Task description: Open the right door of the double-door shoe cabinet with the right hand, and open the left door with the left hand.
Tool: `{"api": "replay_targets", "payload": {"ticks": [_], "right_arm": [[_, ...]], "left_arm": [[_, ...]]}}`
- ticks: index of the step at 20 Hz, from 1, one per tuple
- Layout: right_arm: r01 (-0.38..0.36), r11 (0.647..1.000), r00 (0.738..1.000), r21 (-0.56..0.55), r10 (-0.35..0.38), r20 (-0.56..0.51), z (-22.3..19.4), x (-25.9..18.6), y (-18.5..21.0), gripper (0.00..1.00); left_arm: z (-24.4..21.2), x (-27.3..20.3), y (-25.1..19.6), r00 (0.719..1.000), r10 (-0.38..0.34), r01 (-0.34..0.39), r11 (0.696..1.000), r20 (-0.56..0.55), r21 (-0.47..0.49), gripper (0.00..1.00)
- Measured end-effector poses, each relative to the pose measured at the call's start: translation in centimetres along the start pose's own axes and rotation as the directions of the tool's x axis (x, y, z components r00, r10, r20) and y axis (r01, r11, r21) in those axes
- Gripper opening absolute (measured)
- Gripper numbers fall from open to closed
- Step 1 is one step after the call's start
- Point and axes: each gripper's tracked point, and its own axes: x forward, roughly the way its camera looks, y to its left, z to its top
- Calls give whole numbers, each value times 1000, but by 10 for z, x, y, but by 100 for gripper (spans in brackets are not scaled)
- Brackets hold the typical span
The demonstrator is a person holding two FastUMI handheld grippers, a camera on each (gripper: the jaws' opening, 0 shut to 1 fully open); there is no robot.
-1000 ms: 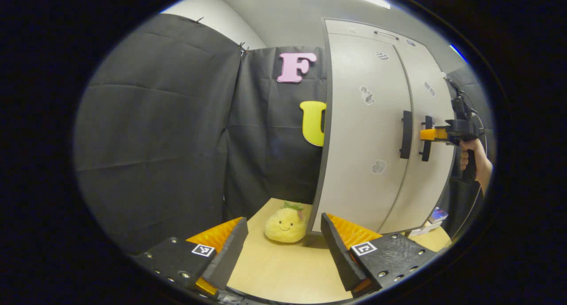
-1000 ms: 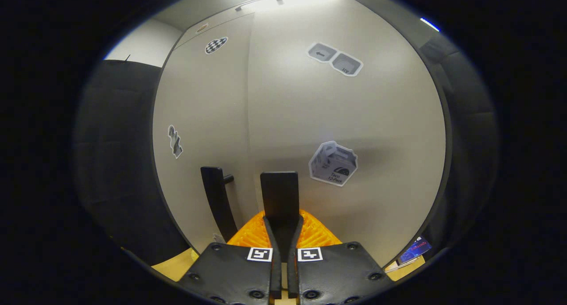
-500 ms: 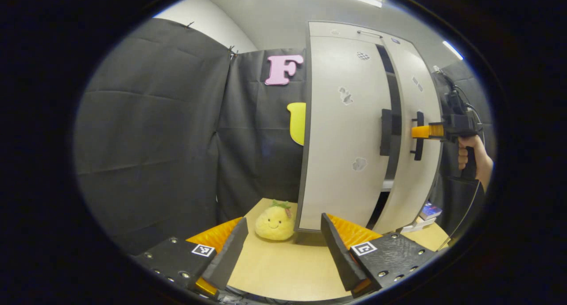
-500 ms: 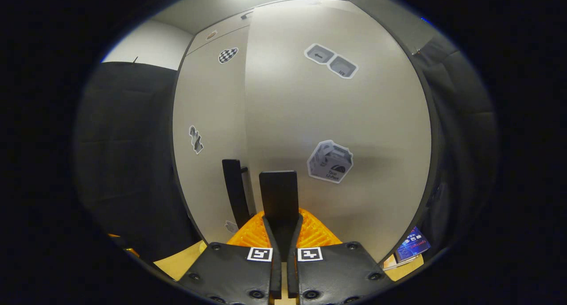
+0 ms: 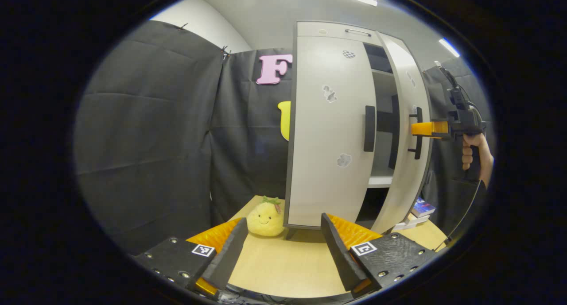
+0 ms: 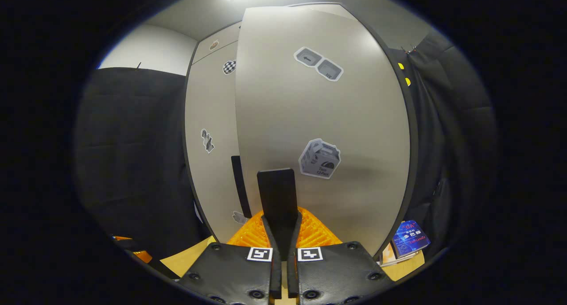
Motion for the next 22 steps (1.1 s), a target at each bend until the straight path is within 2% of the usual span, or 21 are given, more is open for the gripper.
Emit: {"api": "replay_targets", "payload": {"ticks": [4, 5, 6, 9, 12, 14, 22], "right_arm": [[3, 1000, 1000, 8, -3, 15, -2, -18, -7, 6], [7, 1000, 1000, 6, -7, 17, -2, -20, -8, 10], [12, 1000, 1000, 6, -13, 19, -2, -22, -10, 7], [32, 999, 999, 26, -32, 15, -4, -32, -16, 6], [61, 997, 998, 41, -61, 1, -2, -36, -23, 4], [87, 995, 996, 44, -87, 6, -2, -41, -27, 7], [170, 983, 985, 76, -172, 26, 0, -53, -47, 6]], "left_arm": [[-6, -1, -10, 999, -29, 29, 1000, -23, -2, 95], [-8, -2, -14, 999, -43, 43, 999, -28, -7, 95], [-7, -2, -18, 998, -56, 56, 998, -31, -7, 95], [-9, -1, -25, 995, -96, 97, 995, -35, 6, 95], [-7, 5, -33, 991, -131, 132, 991, -31, 9, 95], [-10, 6, -38, 987, -154, 155, 988, -37, 14, 95], [-17, 8, -51, 970, -234, 238, 970, -64, 53, 95]]}}
